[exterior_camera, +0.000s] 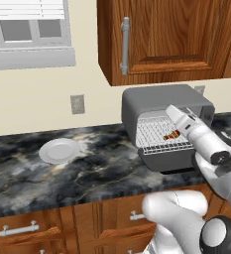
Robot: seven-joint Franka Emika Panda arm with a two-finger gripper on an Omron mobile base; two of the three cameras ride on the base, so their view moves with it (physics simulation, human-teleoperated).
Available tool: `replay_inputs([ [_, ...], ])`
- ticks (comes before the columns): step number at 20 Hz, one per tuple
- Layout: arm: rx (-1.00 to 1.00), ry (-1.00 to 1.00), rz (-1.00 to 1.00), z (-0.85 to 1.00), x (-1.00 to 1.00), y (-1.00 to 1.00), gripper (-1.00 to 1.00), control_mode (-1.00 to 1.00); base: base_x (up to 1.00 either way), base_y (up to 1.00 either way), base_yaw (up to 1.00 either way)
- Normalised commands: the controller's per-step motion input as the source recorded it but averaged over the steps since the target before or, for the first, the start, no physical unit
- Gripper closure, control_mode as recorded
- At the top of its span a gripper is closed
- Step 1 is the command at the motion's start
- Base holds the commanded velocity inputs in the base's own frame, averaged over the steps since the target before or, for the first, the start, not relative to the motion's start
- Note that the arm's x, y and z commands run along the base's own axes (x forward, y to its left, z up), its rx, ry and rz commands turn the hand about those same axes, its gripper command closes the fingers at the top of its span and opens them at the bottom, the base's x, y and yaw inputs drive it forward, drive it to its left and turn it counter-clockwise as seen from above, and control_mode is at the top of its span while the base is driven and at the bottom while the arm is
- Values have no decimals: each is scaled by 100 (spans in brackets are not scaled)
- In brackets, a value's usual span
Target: Open the toaster oven door. Place the bread on the top rack in the toaster oven and place the chicken drumstick on the bottom rack.
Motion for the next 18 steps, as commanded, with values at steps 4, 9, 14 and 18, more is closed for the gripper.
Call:
replay_inputs([
  [4,31,16,68,42,0,15,-100,-100,0,0,0],
  [9,29,14,69,49,0,2,-100,-100,0,0,0],
  [14,28,9,65,49,-2,0,-100,-100,0,0,0],
  [18,29,5,63,55,-2,0,-100,-100,0,0,0],
])
